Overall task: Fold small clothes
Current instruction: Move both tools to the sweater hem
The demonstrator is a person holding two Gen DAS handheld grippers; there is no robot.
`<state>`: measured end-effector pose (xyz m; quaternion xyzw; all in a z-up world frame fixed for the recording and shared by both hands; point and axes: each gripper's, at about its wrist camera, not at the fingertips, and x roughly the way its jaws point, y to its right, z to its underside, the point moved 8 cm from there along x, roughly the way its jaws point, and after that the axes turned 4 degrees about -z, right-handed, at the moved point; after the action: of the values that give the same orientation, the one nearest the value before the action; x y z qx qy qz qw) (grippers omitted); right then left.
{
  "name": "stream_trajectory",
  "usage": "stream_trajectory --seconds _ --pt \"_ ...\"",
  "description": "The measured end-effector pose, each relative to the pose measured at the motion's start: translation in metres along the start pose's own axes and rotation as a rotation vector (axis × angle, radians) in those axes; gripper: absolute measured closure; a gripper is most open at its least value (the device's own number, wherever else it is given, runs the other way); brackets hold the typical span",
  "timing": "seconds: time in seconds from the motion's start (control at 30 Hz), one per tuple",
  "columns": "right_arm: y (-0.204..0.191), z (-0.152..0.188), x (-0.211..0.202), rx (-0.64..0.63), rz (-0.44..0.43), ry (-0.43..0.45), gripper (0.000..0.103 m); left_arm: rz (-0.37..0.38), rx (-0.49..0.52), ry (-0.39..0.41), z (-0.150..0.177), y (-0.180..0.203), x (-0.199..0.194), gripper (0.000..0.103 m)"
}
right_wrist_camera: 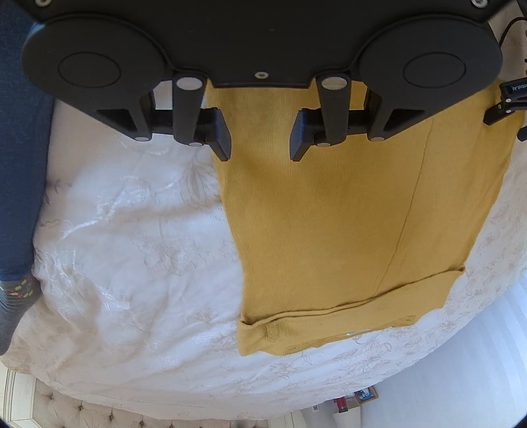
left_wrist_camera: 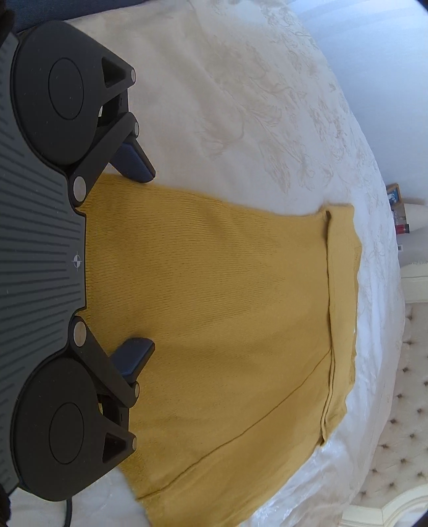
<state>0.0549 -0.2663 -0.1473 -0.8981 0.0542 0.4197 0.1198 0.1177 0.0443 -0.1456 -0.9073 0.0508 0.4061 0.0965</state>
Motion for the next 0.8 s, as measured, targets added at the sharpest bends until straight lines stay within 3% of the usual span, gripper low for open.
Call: stream_trajectory --seconds 0.13,0.47,0.8 --pt "0.011 0.016 -0.009 -0.026 0.067 -0.024 0.036 0.008 -0.047 -0.021 0.010 -0.005 -0.007 0.001" --pt "0.020 0.033 0.001 0.026 0.015 -0.138 0.034 0.015 -0.046 -0.002 0.021 -0.006 -0.010 0.001" --pt "0.016 0.039 0.008 0.055 -0.059 -0.170 0.026 0.040 -0.071 0.021 0.024 -0.006 -0.005 0.000"
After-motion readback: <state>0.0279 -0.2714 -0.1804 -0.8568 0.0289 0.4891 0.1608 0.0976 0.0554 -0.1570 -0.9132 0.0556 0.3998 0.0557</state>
